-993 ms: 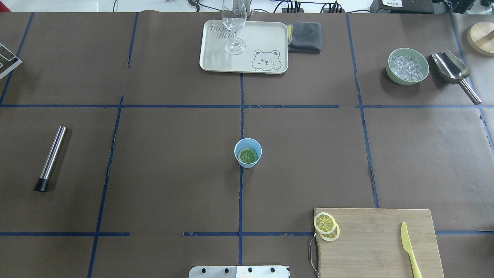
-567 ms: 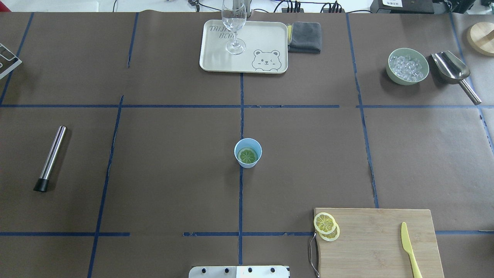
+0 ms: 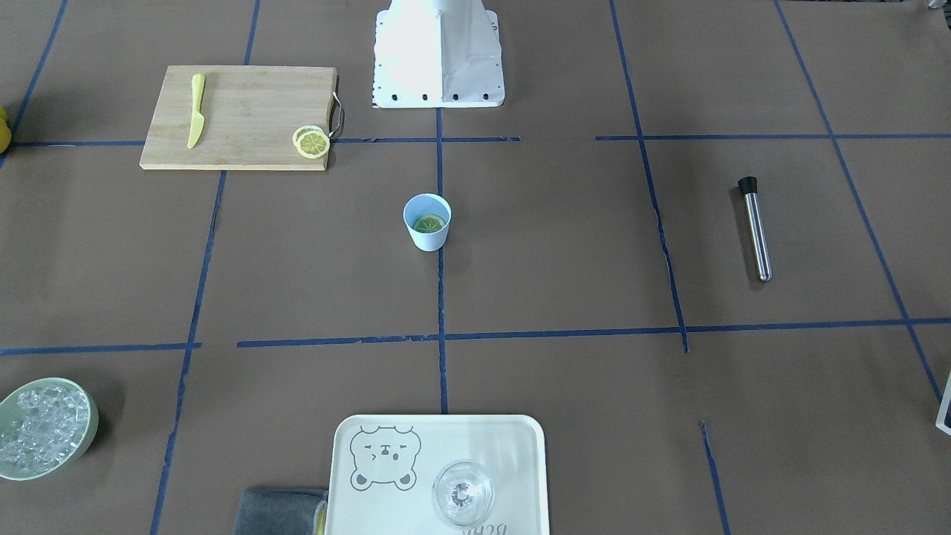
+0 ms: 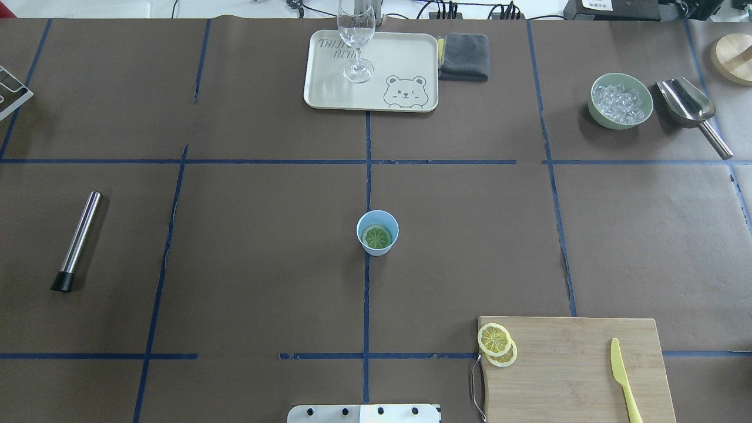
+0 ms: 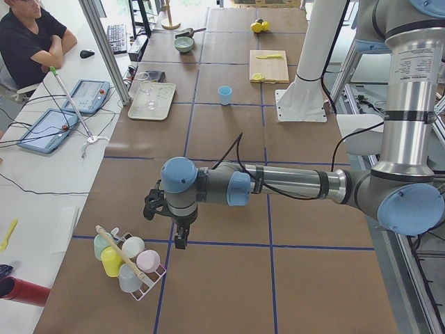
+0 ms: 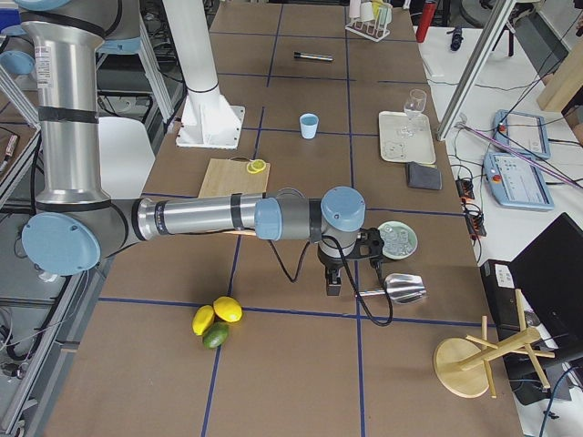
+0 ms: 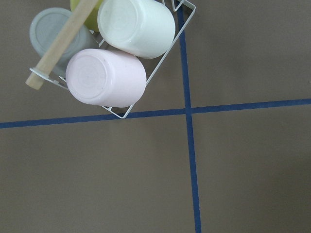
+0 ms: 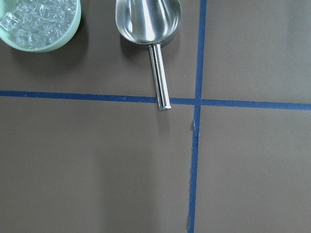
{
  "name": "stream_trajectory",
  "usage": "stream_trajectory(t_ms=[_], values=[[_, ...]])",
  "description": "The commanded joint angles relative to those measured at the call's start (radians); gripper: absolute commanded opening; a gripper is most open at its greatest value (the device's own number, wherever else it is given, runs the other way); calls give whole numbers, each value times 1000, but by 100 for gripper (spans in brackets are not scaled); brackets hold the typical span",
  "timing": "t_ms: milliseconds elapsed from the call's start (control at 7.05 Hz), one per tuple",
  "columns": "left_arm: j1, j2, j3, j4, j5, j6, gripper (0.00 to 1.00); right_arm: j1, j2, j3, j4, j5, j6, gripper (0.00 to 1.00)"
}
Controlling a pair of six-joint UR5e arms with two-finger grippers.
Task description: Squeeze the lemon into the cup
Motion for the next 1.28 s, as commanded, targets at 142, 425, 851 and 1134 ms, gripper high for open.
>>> stream_trajectory(t_ms=[142,425,851,1134], values=[[-1,0,-2,0,1,0,100,0,0,0,0,0,0,100],[-1,0,-2,0,1,0,100,0,0,2,0,0,0,100],[-1,-2,0,-3,1,1,100,0,0,5,0,0,0,100],[0,0,5,-14,1,1,100,0,0,5,0,0,11,100]])
